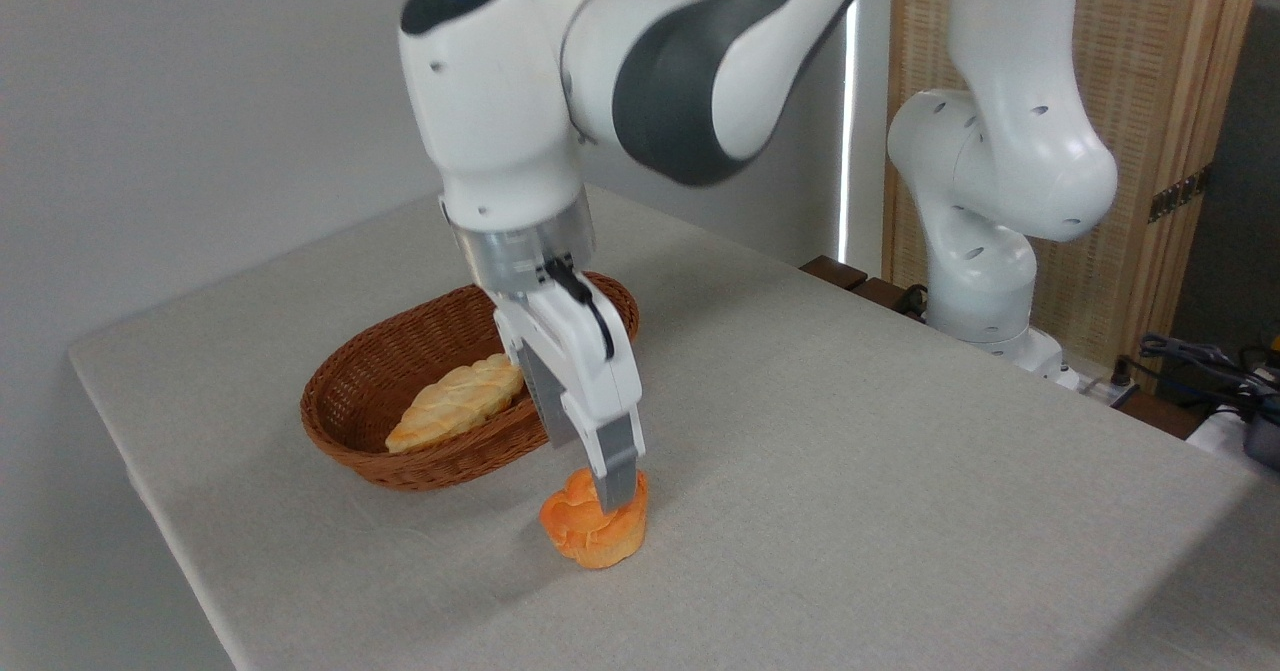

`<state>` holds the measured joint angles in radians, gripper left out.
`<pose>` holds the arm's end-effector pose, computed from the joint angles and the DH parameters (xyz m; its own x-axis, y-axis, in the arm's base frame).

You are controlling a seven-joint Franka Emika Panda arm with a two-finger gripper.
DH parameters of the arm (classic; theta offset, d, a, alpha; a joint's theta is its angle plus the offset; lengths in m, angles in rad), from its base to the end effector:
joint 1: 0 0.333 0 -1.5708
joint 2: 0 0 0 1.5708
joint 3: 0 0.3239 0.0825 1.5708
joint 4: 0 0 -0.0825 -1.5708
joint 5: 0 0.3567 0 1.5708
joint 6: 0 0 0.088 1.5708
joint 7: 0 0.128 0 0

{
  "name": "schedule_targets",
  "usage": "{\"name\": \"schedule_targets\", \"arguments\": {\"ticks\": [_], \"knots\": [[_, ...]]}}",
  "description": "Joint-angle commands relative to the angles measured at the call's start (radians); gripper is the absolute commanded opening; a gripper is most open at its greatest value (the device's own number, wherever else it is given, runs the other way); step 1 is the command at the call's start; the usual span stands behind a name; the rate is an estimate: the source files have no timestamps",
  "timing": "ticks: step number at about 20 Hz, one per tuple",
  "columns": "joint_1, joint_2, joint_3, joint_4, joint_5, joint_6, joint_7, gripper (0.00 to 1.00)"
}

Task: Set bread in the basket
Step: 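Move the gripper out of the basket and down onto the orange roll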

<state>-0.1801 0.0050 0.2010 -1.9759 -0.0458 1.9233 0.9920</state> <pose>0.5246 0.0067 0.4572 0.5785 -0.8157 0.0027 -0.8138 -0.5769 0.0708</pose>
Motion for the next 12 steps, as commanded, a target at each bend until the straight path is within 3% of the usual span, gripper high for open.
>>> {"name": "schedule_targets", "arguments": {"ticks": [1, 10, 12], "knots": [[-0.005, 0.001, 0.006, -0.057, 0.018, 0.074, 0.030, 1.00], [-0.004, 0.055, 0.006, -0.055, 0.020, 0.100, 0.054, 0.98], [-0.004, 0.061, 0.006, -0.055, 0.020, 0.102, 0.056, 0.81]]}}
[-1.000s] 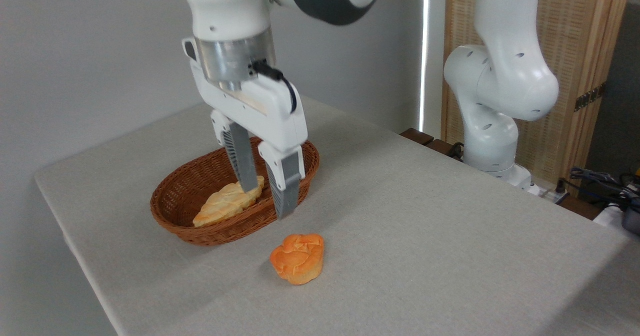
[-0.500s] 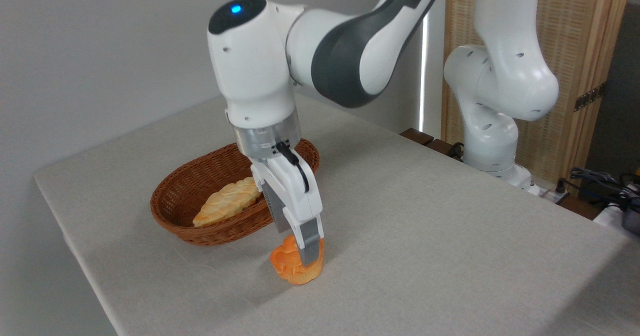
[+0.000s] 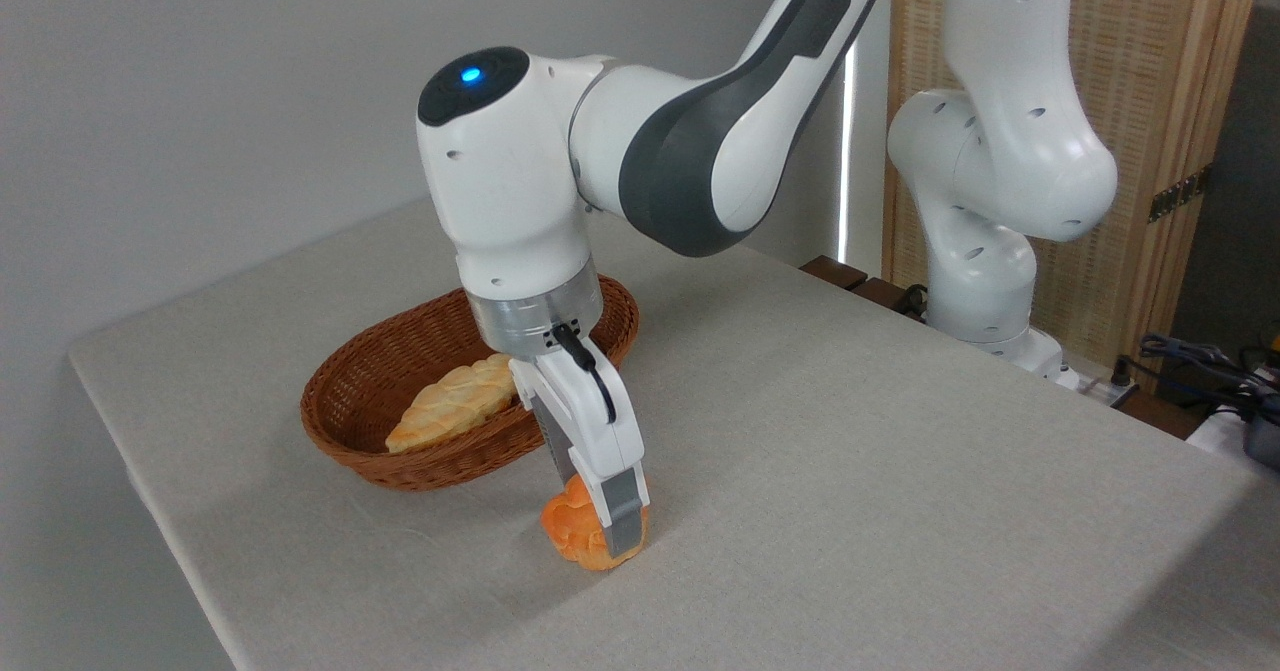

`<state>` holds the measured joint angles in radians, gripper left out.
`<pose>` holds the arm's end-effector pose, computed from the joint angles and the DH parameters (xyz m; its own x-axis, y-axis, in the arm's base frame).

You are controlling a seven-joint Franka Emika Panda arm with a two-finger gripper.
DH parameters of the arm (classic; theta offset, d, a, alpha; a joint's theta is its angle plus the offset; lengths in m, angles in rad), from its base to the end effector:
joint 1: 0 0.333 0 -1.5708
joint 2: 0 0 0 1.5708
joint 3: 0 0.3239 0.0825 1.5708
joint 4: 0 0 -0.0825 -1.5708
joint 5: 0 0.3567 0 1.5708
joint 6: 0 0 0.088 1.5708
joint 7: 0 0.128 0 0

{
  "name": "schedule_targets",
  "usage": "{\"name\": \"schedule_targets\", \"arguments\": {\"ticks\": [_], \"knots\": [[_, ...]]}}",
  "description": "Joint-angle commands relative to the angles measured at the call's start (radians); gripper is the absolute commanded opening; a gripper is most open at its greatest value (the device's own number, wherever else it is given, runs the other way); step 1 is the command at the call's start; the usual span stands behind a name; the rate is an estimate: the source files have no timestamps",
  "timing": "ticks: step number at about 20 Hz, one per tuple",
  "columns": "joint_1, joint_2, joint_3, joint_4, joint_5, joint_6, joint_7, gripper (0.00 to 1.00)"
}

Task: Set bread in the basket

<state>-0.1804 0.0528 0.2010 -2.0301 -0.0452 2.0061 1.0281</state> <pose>0.5287 0.0063 0.4154 0.5509 -0.8345 -0.0144 -0.8313 -0.5501 0.0799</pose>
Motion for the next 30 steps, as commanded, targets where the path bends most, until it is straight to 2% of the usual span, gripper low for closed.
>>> {"name": "schedule_targets", "arguments": {"ticks": [1, 2, 4, 17, 21, 22, 26, 30], "knots": [[-0.005, 0.015, 0.006, -0.001, 0.019, 0.019, 0.020, 0.63], [-0.005, 0.015, 0.006, 0.001, 0.019, 0.019, 0.021, 0.54], [-0.005, 0.015, 0.006, 0.002, 0.018, 0.019, 0.032, 0.50], [-0.004, -0.001, 0.006, 0.022, 0.016, 0.010, 0.043, 0.50], [-0.005, -0.045, 0.000, 0.066, 0.001, -0.001, 0.038, 0.51], [-0.007, -0.048, -0.006, 0.071, -0.007, -0.003, 0.037, 0.52], [-0.017, -0.080, -0.035, 0.099, -0.110, -0.015, 0.015, 0.54], [-0.017, -0.100, -0.123, 0.116, -0.168, -0.043, -0.087, 0.56]]}}
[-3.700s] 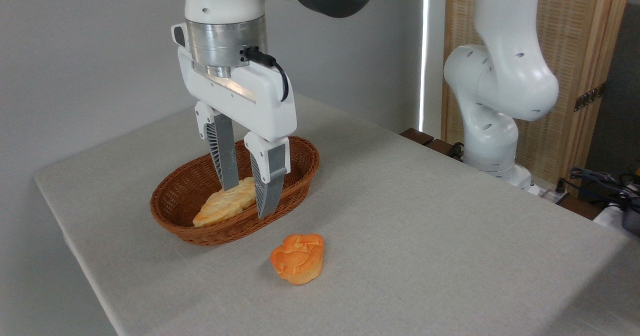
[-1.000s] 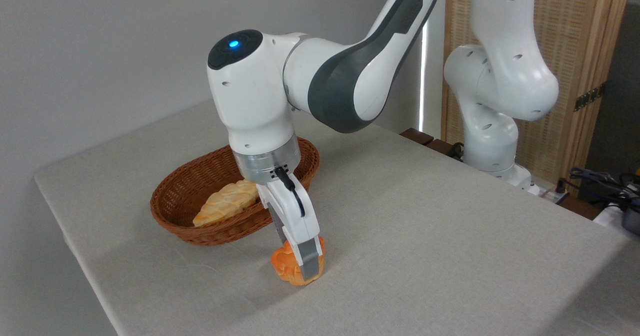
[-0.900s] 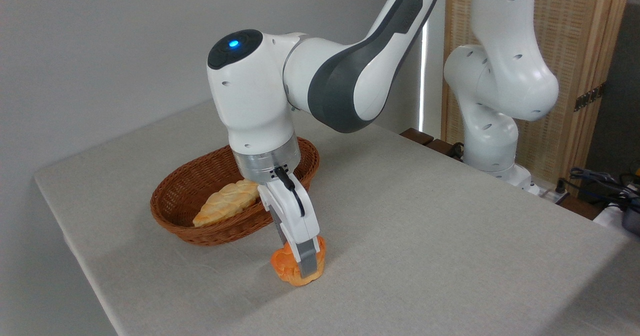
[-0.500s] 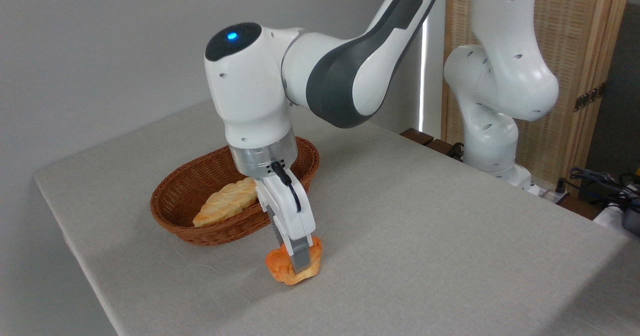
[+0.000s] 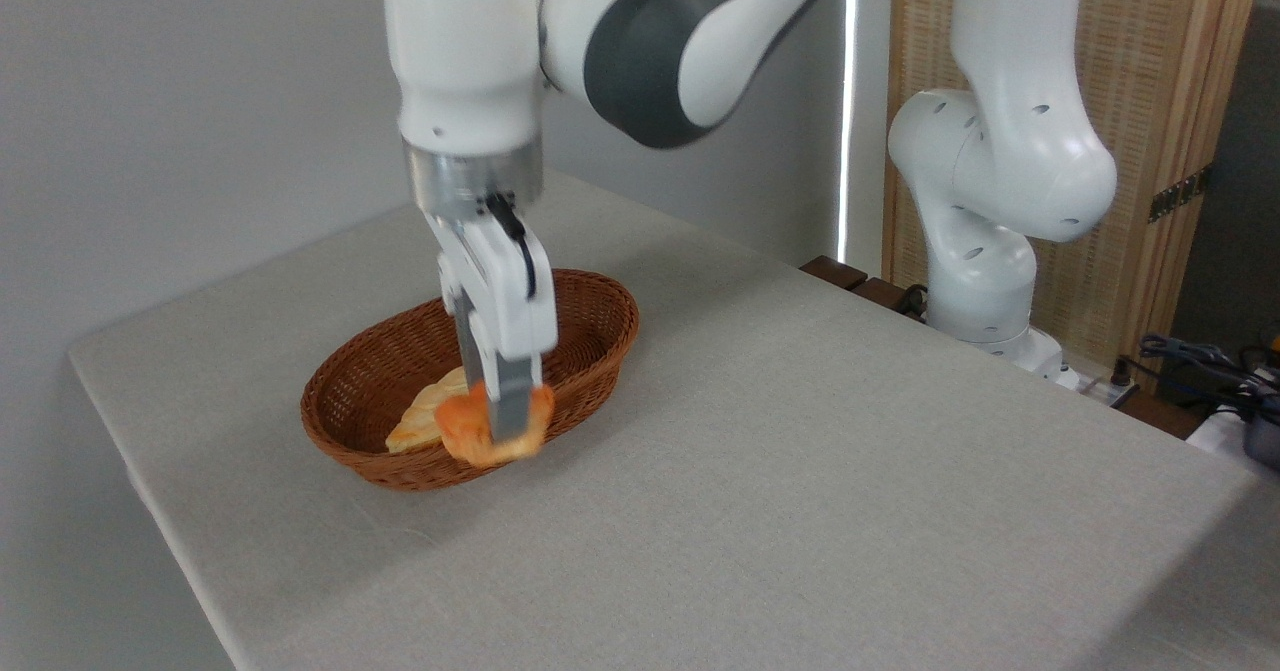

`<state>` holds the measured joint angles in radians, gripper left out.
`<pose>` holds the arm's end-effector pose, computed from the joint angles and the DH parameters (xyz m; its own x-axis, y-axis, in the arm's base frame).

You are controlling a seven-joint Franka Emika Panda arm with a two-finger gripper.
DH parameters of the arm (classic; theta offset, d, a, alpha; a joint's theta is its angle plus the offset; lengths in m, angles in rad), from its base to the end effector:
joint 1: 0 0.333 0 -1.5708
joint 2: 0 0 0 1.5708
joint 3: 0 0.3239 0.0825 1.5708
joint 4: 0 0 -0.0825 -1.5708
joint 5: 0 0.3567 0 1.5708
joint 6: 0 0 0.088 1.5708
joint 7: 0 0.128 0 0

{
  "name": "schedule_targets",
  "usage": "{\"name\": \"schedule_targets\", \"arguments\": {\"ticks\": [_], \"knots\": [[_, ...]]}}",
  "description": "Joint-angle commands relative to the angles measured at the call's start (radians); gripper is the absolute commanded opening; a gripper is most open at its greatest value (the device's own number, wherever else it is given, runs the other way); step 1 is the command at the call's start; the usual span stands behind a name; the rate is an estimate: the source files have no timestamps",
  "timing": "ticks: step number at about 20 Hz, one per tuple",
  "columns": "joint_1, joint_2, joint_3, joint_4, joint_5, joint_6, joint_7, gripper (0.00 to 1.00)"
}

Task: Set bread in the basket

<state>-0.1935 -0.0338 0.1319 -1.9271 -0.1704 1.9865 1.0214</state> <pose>0.5341 -0.0461 0.5065 0.5142 -0.8372 0.1863 -0.8532 -0.5214 0.0121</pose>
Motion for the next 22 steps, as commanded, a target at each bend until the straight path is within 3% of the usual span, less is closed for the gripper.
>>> {"name": "schedule_targets", "arguments": {"ticks": [1, 4, 5, 6, 7, 9, 14, 22], "knots": [[-0.006, -0.014, -0.067, 0.013, -0.055, -0.023, -0.090, 0.56], [-0.006, -0.012, -0.133, 0.011, -0.083, -0.026, -0.101, 0.56], [-0.007, -0.009, -0.147, 0.011, -0.084, -0.026, -0.101, 0.63], [-0.009, -0.005, -0.167, 0.011, -0.084, -0.025, -0.103, 0.83], [-0.007, -0.003, -0.188, 0.010, -0.084, -0.026, -0.106, 0.91], [-0.009, 0.005, -0.216, 0.010, -0.084, -0.026, -0.130, 1.00], [-0.009, 0.058, -0.302, 0.010, -0.078, -0.026, -0.164, 1.00], [-0.007, 0.087, -0.304, 0.016, -0.070, -0.023, -0.167, 1.00]]}}
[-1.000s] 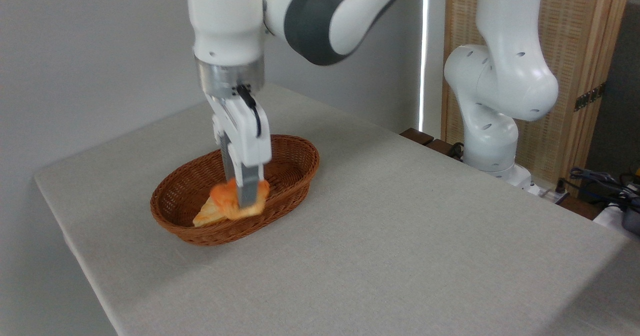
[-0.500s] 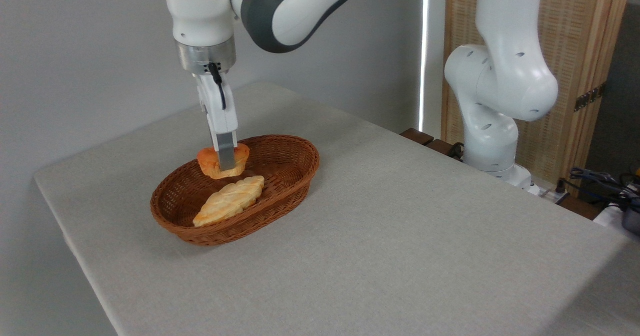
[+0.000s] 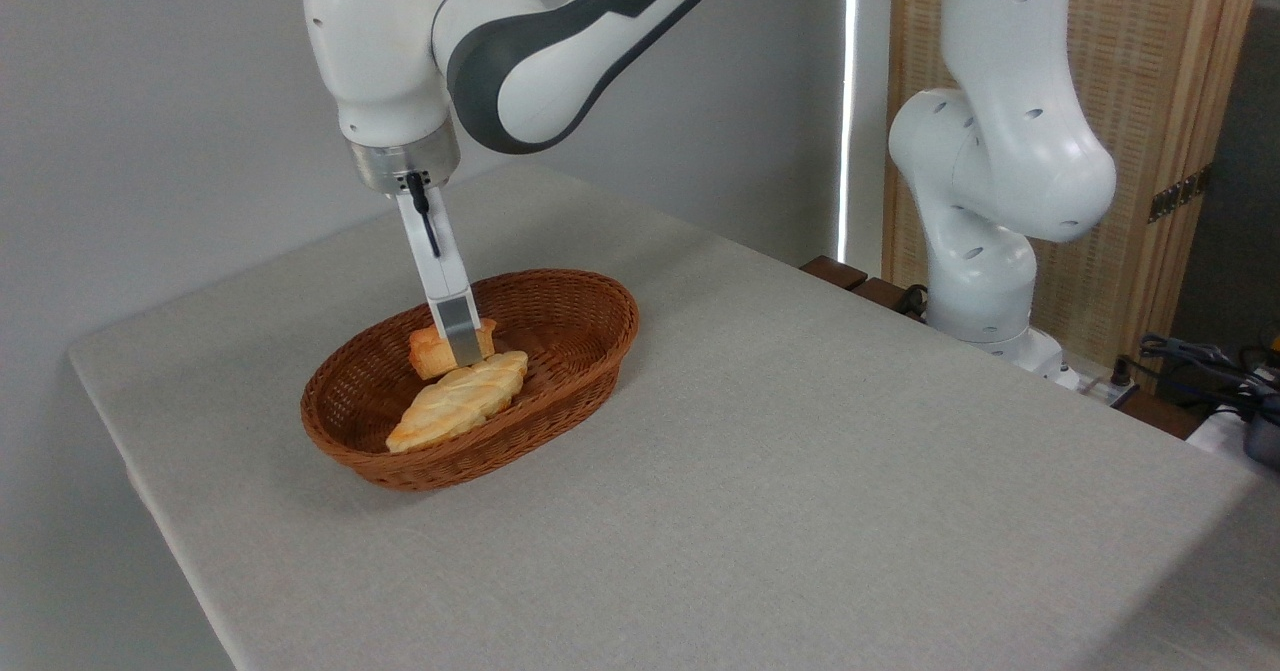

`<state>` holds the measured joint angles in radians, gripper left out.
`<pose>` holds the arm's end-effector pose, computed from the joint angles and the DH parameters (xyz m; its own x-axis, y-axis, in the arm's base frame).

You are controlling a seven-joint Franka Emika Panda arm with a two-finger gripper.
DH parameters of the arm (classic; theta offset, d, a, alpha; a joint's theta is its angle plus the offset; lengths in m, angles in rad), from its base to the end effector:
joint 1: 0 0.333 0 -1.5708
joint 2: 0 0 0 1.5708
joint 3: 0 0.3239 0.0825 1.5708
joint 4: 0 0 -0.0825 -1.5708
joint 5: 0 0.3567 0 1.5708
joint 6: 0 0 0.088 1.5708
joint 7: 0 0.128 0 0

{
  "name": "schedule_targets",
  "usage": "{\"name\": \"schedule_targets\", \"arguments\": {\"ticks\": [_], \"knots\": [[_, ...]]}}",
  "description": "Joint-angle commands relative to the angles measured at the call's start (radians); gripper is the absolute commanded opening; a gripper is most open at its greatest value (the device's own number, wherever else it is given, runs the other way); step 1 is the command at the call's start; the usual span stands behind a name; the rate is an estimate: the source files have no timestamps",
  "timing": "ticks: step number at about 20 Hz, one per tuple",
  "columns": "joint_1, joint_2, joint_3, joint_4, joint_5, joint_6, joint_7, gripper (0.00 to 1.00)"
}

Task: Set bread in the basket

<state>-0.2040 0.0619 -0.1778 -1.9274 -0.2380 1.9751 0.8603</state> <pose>0.5026 -0.2213 0.4552 0.4187 -0.8947 0.1555 -0.9039 -0.3942 0.1660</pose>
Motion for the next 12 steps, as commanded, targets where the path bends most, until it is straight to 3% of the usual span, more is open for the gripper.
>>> {"name": "schedule_targets", "arguments": {"ticks": [1, 4, 5, 8, 12], "knots": [[0.003, -0.010, 0.011, 0.036, -0.001, -0.015, -0.016, 1.00], [0.021, -0.013, 0.023, 0.096, 0.000, -0.031, -0.078, 1.00], [0.028, -0.014, 0.050, 0.119, 0.017, -0.038, -0.104, 1.00], [0.029, -0.030, 0.125, 0.154, 0.146, -0.067, -0.119, 1.00], [0.029, -0.030, 0.234, 0.238, 0.172, -0.197, -0.129, 1.00]]}}
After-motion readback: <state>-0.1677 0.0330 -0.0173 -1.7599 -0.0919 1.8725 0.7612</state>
